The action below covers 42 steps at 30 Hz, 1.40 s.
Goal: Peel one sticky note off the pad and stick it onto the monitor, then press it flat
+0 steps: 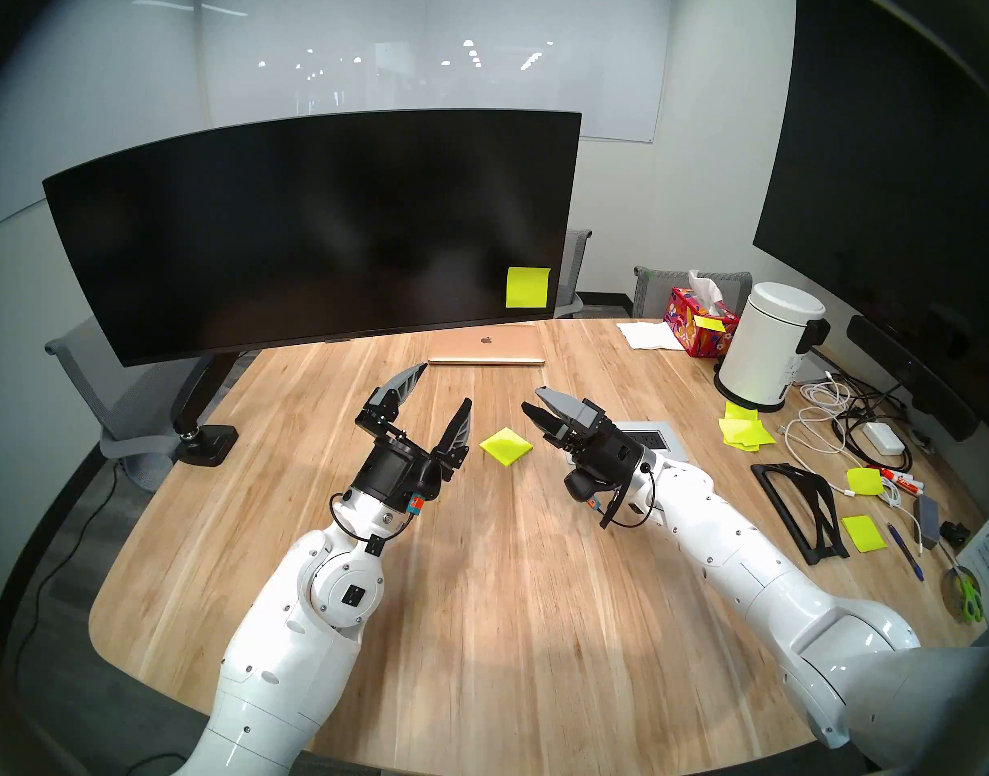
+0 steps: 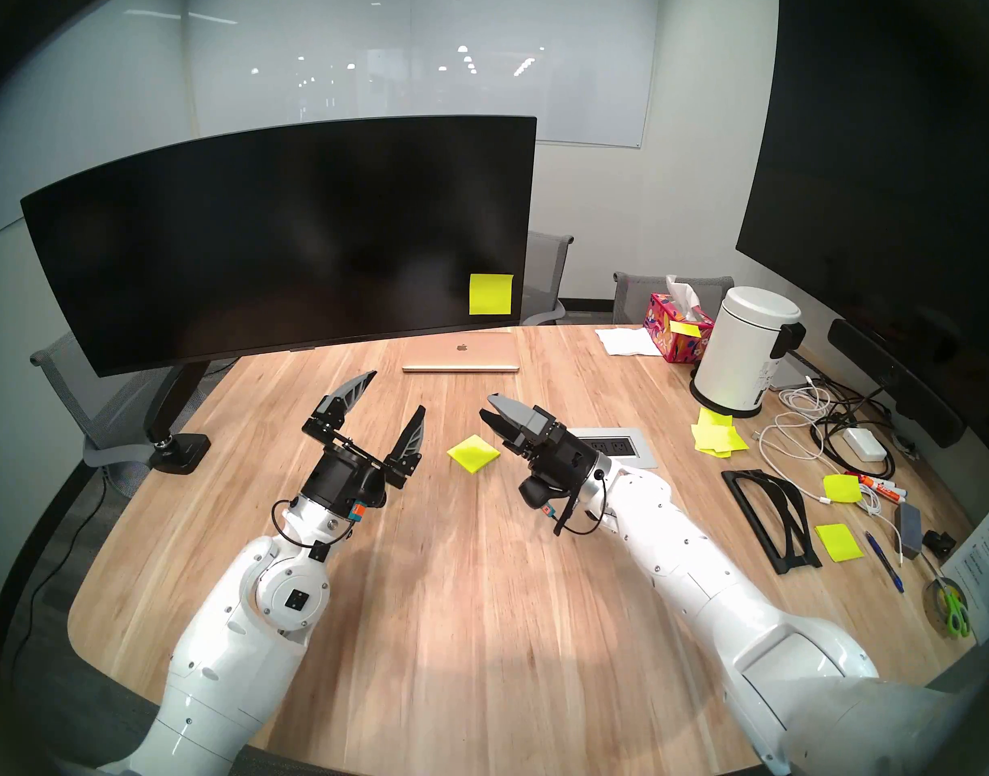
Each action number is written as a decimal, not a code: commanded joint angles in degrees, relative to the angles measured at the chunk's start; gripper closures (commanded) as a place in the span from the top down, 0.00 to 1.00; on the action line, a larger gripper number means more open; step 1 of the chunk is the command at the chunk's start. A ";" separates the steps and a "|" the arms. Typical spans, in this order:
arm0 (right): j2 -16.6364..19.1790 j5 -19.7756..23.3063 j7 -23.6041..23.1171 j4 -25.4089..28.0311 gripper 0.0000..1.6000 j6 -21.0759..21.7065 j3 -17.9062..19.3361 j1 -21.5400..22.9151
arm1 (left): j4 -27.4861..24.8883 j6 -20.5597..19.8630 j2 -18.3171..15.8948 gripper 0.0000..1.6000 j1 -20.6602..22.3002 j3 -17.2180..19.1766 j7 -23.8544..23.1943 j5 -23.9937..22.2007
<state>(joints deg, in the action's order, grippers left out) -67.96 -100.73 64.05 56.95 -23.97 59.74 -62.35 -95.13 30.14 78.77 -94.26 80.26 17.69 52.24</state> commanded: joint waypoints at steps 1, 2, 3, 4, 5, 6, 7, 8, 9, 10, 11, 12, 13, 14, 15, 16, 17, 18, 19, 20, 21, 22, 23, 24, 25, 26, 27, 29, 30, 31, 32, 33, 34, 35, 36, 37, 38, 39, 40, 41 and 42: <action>0.89 1.25 -2.56 5.91 1.00 0.11 1.33 -2.20 | -1.21 0.04 0.14 1.00 0.17 -0.09 0.15 0.08; 1.12 1.49 -3.54 7.20 1.00 0.01 1.62 -2.83 | -1.21 0.04 0.14 1.00 0.17 -0.09 0.15 0.08; 1.12 1.74 -4.06 7.80 1.00 -0.13 1.84 -3.15 | -1.22 0.03 0.14 1.00 0.16 -0.08 0.15 0.09; 1.27 1.76 -4.72 8.64 1.00 -0.06 2.02 -3.49 | -1.22 0.03 0.14 1.00 0.16 -0.08 0.15 0.09; 1.33 1.89 -5.28 9.24 1.00 -0.13 2.20 -3.75 | -1.23 0.03 0.14 1.00 0.16 -0.08 0.14 0.09; 1.49 2.11 -6.18 10.25 1.00 -0.21 2.49 -4.24 | -1.24 0.03 0.15 1.00 0.15 -0.08 0.14 0.09; 1.43 2.19 -6.48 10.36 1.00 -0.25 2.60 -4.30 | -1.25 0.02 0.15 1.00 0.15 -0.08 0.14 0.10; 1.73 2.53 -7.90 11.92 1.00 -0.30 3.04 -5.09 | -1.26 0.02 0.15 1.00 0.14 -0.07 0.13 0.10; 1.73 2.86 -8.71 12.51 1.00 -0.48 3.33 -5.45 | -1.27 0.01 0.15 1.00 0.13 -0.07 0.13 0.10; 1.74 3.56 -9.58 13.24 1.00 -1.06 3.69 -5.95 | -1.28 0.00 0.16 1.00 0.12 -0.07 0.12 0.11; 1.71 3.63 -10.15 13.47 1.00 -1.01 3.87 -6.08 | -1.29 0.00 0.16 1.00 0.12 -0.06 0.12 0.11; 1.97 3.95 -11.71 14.88 1.00 -0.96 4.33 -6.84 | -1.31 -0.01 0.16 1.00 0.11 -0.06 0.11 0.12; 2.16 4.56 -13.20 16.26 1.00 -1.26 4.82 -7.64 | -1.32 -0.02 0.17 1.00 0.10 -0.06 0.11 0.12; 1.62 5.28 -13.69 16.02 1.00 -1.22 5.29 -7.86 | -1.33 -0.02 0.17 1.00 0.10 -0.05 0.10 0.12; 1.72 5.55 -14.85 17.04 1.00 -1.07 5.68 -8.44 | -1.34 -0.03 0.17 1.00 0.09 -0.05 0.10 0.12; 1.84 5.90 -16.11 18.10 1.00 -1.10 6.06 -9.04 | -1.35 -0.03 0.17 1.00 0.08 -0.05 0.09 0.13; 2.04 6.30 -17.60 19.51 1.00 -1.12 6.51 -9.82 | -1.36 -0.04 0.18 1.00 0.07 -0.04 0.08 0.13; 2.04 6.30 -17.60 19.51 1.00 -1.12 6.51 -9.82 | -1.36 -0.04 0.18 1.00 0.07 -0.04 0.08 0.13; 2.13 6.85 -19.57 21.04 1.00 -1.11 7.09 -10.71 | -1.39 -0.06 0.19 1.00 0.06 -0.04 0.07 0.14; 1.89 6.82 -19.35 20.46 1.00 -1.14 7.04 -10.43 | -1.40 -0.06 0.19 1.00 0.05 -0.03 0.06 0.14; 2.18 7.28 -21.18 22.26 1.00 -1.10 7.57 -11.43 | -1.41 -0.07 0.19 1.00 0.05 -0.03 0.05 0.14; 2.15 7.44 -21.76 22.61 1.00 -1.10 7.74 -11.64 | -1.42 -0.08 0.20 1.00 0.04 -0.03 0.04 0.14; 2.25 7.74 -22.92 23.61 1.00 -1.06 8.07 -12.21 | -1.43 -0.09 0.20 1.00 0.03 -0.02 0.03 0.15; 2.11 7.76 -22.95 23.39 1.00 -1.08 8.08 -12.11 | -1.44 -0.09 0.20 1.00 0.03 -0.02 0.03 0.15; 2.31 8.15 -24.55 24.87 1.00 -1.02 8.53 -12.94 | -1.45 -0.10 0.21 1.00 0.02 -0.01 0.02 0.15; 2.44 8.46 -25.82 26.00 1.00 -0.96 8.88 -13.58 | -1.46 -0.10 0.21 1.00 0.01 -0.01 0.01 0.15; 2.34 8.49 -25.91 25.89 1.00 -0.95 8.90 -13.53 | -1.47 -0.11 0.21 1.00 0.01 -0.01 0.00 0.15; 2.36 8.77 -27.08 26.77 1.00 -0.89 9.20 -14.03 | -1.49 -0.12 0.22 1.00 0.00 0.00 -0.02 0.15; 2.34 8.84 -27.36 26.93 1.00 -0.87 9.27 -14.13 | -1.49 -0.12 0.22 1.00 0.00 0.00 -0.02 0.15; 2.31 8.91 -27.68 27.12 1.00 -0.86 9.35 -14.24 | -1.50 -0.12 0.23 1.00 -0.01 0.01 -0.03 0.16; 2.29 8.97 -27.93 27.26 1.00 -0.85 9.42 -14.32 | -1.50 -0.12 0.23 1.00 -0.01 0.01 -0.03 0.16; 2.28 9.00 -28.07 27.34 1.00 -0.84 9.46 -14.37 | -1.50 -0.12 0.23 1.00 -0.01 0.01 -0.04 0.16; 2.26 9.03 -28.22 27.43 1.00 -0.84 9.50 -14.42 | -1.51 -0.12 0.24 1.00 -0.01 0.02 -0.04 0.16; 2.25 9.05 -28.32 27.48 1.00 -0.84 9.52 -14.45 | -1.51 -0.12 0.24 1.00 -0.01 0.02 -0.04 0.16; 2.23 9.08 -28.43 27.54 1.00 -0.84 9.56 -14.49 | -1.51 -0.12 0.24 1.00 -0.01 0.02 -0.05 0.16; 2.22 9.09 -28.52 27.59 1.00 -0.84 9.59 -14.52 | -1.50 -0.11 0.25 1.00 -0.01 0.03 -0.05 0.17; 2.21 9.09 -28.57 27.62 1.00 -0.84 9.61 -14.54 | -1.50 -0.11 0.25 1.00 -0.01 0.03 -0.05 0.17; 2.20 9.11 -28.64 27.65 1.00 -0.85 9.63 -14.57 | -1.50 -0.11 0.26 1.00 -0.01 0.03 -0.05 0.17; 2.20 9.11 -28.64 27.65 1.00 -0.85 9.63 -14.57 | -1.50 -0.11 0.26 1.00 -0.01 0.03 -0.05 0.17; 2.18 9.11 -28.74 27.71 1.00 -0.86 9.67 -14.61 | -1.50 -0.10 0.26 1.00 -0.01 0.04 -0.06 0.17; 2.16 9.12 -28.79 27.74 1.00 -0.87 9.70 -14.63 | -1.50 -0.10 0.27 1.00 -0.01 0.04 -0.06 0.17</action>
<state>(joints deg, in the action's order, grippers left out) -65.42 -92.37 34.82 82.92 -24.88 68.88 -77.34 -95.14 30.15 78.89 -94.30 80.37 17.55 52.33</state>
